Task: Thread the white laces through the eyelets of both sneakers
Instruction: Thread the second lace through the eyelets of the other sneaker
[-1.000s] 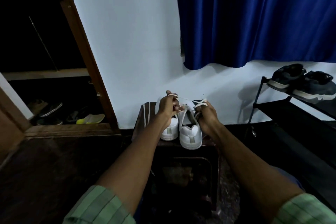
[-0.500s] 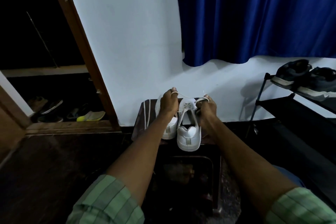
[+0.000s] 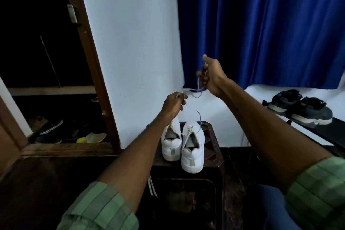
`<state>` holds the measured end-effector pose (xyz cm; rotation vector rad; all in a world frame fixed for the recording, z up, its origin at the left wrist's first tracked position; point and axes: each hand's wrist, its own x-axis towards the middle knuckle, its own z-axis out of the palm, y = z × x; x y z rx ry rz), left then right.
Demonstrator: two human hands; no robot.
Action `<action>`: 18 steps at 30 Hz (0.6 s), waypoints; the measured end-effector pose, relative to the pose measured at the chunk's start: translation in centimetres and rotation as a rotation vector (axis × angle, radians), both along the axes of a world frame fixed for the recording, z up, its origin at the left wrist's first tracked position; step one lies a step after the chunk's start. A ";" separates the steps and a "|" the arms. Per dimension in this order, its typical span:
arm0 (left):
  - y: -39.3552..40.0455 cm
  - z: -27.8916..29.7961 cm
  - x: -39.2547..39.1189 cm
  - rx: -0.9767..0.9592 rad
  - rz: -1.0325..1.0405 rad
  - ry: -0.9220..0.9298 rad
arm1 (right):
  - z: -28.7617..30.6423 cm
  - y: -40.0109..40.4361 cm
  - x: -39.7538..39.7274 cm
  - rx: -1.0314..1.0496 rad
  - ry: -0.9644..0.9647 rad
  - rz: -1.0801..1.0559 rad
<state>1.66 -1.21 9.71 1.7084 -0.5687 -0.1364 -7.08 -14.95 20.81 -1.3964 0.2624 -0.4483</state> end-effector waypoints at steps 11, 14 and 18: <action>1.2 10.3 -4.6 0.044 -0.318 -0.132 | 13.4 4.9 0.9 0.203 -0.313 -0.006; 1.2 11.7 -5.0 -0.017 -0.268 -0.113 | 13.8 4.9 0.7 0.224 -0.298 -0.034; 1.9 13.1 -4.9 -0.088 -0.187 -0.132 | 12.5 3.3 0.6 0.009 -0.151 -0.150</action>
